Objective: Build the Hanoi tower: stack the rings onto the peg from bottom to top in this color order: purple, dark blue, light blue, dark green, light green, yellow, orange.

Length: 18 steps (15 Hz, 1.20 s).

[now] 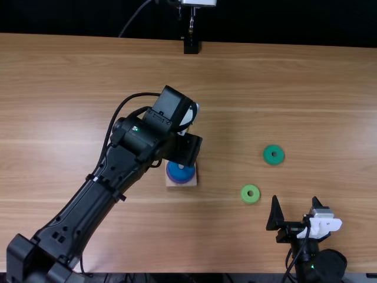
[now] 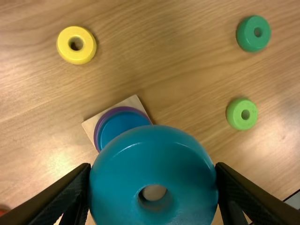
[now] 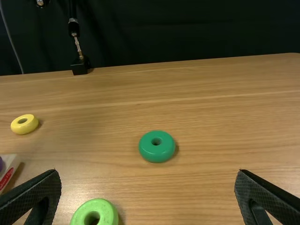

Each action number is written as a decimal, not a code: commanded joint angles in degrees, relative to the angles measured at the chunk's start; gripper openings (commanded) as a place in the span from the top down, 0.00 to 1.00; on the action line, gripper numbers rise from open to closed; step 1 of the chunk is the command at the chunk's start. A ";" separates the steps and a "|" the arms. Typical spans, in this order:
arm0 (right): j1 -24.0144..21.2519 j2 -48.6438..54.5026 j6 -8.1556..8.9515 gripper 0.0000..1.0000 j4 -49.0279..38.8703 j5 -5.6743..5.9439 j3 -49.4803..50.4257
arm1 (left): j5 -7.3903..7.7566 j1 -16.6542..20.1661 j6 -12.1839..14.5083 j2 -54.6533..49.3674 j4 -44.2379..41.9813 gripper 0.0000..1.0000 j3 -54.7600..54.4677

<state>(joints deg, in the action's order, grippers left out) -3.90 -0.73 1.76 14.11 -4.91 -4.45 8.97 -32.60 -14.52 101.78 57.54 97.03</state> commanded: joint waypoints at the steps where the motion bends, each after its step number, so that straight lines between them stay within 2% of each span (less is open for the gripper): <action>1: -0.41 0.73 0.03 0.00 3.67 0.06 3.31 | -0.01 -0.89 -0.35 1.41 -0.27 1.00 2.11; 2: -0.41 0.73 0.03 0.00 3.67 0.06 3.31 | -0.11 -0.89 -0.35 1.41 -0.69 0.87 2.11; 3: -0.41 0.73 0.03 0.00 3.67 0.06 3.31 | -0.01 -0.97 -0.24 1.41 -0.80 0.60 2.11; 5: -0.41 0.73 0.03 0.00 3.67 0.06 3.31 | 0.20 -0.89 -0.24 1.41 -0.06 0.00 2.11; 12: -0.41 0.73 0.03 0.00 3.67 0.06 3.31 | -0.53 0.17 -0.14 0.70 0.05 0.00 1.93; 18: -0.41 0.73 0.03 0.00 3.67 0.06 3.39 | -0.53 10.10 0.29 -2.81 -5.86 0.00 1.58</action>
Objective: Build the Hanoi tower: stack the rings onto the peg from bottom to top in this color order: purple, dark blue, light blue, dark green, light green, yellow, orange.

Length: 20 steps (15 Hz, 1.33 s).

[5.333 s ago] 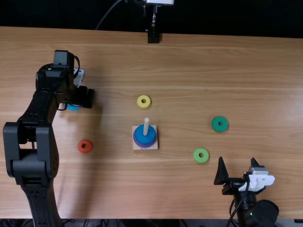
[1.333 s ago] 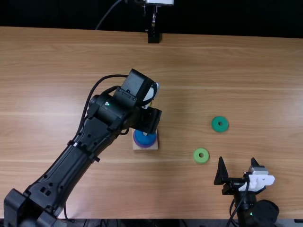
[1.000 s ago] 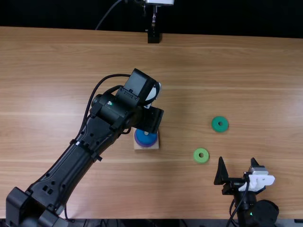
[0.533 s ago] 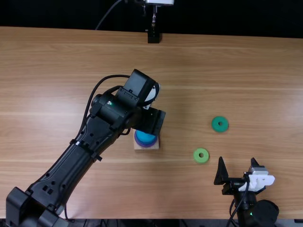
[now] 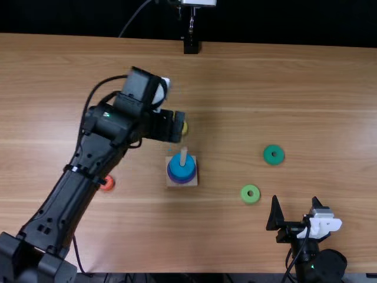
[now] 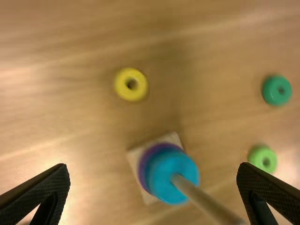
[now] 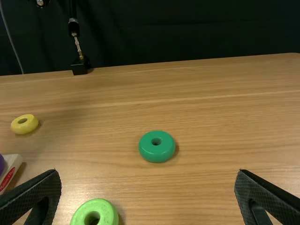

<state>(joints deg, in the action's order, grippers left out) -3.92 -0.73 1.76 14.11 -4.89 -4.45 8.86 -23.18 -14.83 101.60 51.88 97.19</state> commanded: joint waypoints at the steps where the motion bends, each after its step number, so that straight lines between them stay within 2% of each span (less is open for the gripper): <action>1: -0.38 0.73 0.03 0.00 3.67 0.03 3.31 | -0.43 2.35 0.70 -3.34 -0.83 0.00 1.34; 3: -0.38 0.73 0.03 0.00 3.67 0.03 3.31 | -0.64 7.53 0.80 -7.12 -1.04 0.00 0.11; 5: -0.38 0.73 0.03 0.00 3.67 0.03 3.39 | -0.53 13.16 0.80 -12.39 -2.10 0.00 -5.69; 7: -0.38 0.73 0.03 0.00 3.67 0.03 3.31 | -0.64 16.85 0.91 -19.25 -9.69 0.00 -13.95; 9: -0.38 0.73 0.03 0.00 3.67 0.03 3.31 | -0.74 18.78 0.91 -27.69 -21.08 0.00 -25.56; 10: -0.38 0.73 0.03 0.00 3.67 0.03 3.31 | -1.48 19.05 0.91 -32.08 -26.88 0.00 -31.53; 12: -0.38 0.73 0.03 0.00 3.67 0.03 3.31 | -6.02 19.22 0.91 -41.05 -35.00 0.00 -41.99; 13: -0.38 0.73 0.03 0.00 3.67 0.03 3.31 | -7.18 19.75 1.01 -45.00 -35.42 0.00 -45.86; 16: -0.38 0.73 0.03 0.00 3.67 0.03 3.31 | -7.39 22.12 1.22 -59.50 -35.64 0.00 -58.16; 17: -0.38 0.73 0.03 0.00 3.67 0.03 3.31 | -7.39 22.30 2.07 -64.16 -35.64 0.00 -62.29; 18: -0.38 0.73 0.03 0.00 3.67 0.03 3.31 | -7.28 22.21 4.28 -67.59 -35.64 0.00 -66.78; 20: -0.38 0.73 0.03 0.00 3.67 0.03 3.31 | -7.28 22.04 11.67 -75.59 -35.74 0.00 -75.04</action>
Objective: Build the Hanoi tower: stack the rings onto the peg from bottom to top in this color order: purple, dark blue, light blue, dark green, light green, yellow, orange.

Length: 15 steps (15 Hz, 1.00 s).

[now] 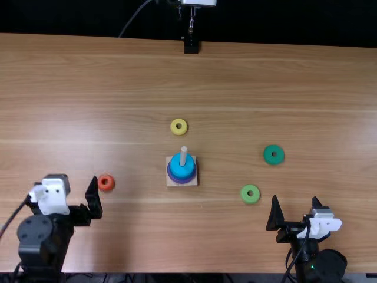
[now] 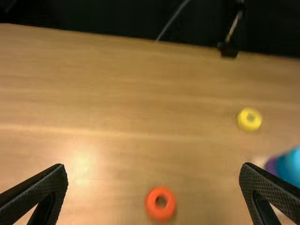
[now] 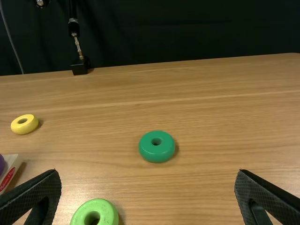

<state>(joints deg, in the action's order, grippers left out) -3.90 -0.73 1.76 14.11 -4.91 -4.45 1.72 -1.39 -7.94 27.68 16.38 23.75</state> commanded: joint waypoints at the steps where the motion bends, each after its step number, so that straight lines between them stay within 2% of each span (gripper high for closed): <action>1: -0.41 0.73 0.03 0.00 3.67 0.06 3.31 | 0.08 0.16 8.37 -6.24 -0.25 0.00 -5.03; 2: -0.41 0.73 0.03 0.00 3.67 0.06 3.31 | 0.29 -0.02 10.37 -9.58 -0.25 0.00 -8.19; 8: -0.41 0.73 0.03 0.00 3.67 0.06 3.31 | -0.13 -0.55 10.05 -23.11 0.18 0.00 -19.62; 12: -0.41 0.73 0.03 0.00 3.67 0.06 3.31 | -0.24 -0.63 10.05 -26.63 0.49 0.00 -23.66; 15: -0.41 0.73 0.03 0.00 3.67 0.06 3.31 | -1.40 -0.28 10.05 -27.68 6.19 0.00 -23.75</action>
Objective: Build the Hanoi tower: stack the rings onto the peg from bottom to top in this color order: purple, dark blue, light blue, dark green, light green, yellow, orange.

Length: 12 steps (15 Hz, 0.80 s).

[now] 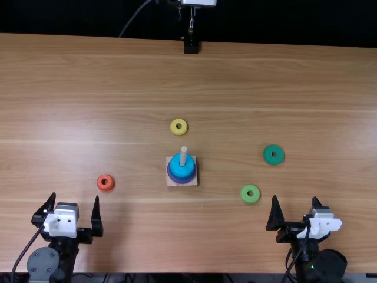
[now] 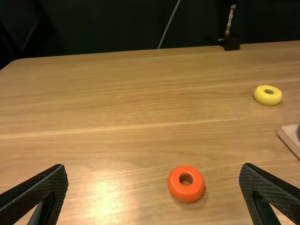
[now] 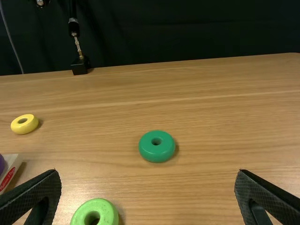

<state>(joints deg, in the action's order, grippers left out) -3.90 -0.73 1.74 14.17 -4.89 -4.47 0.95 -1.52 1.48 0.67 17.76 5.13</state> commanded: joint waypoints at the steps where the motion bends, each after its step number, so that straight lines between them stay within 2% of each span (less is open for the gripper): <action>1: -0.41 0.73 0.06 0.00 3.61 0.03 3.33 | -0.63 0.02 0.63 -0.67 5.34 0.00 -5.13; 5: -0.41 0.73 0.06 0.00 3.61 0.03 3.33 | -0.74 -0.06 0.63 -0.67 8.50 0.00 -5.13; 12: -0.41 0.73 0.06 0.00 3.61 0.03 3.33 | -0.42 -0.15 0.63 -0.67 8.50 0.00 -5.13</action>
<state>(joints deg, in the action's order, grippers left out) -3.90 -0.73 1.74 14.17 -4.89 -4.47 0.38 -1.52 1.48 0.69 21.54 6.00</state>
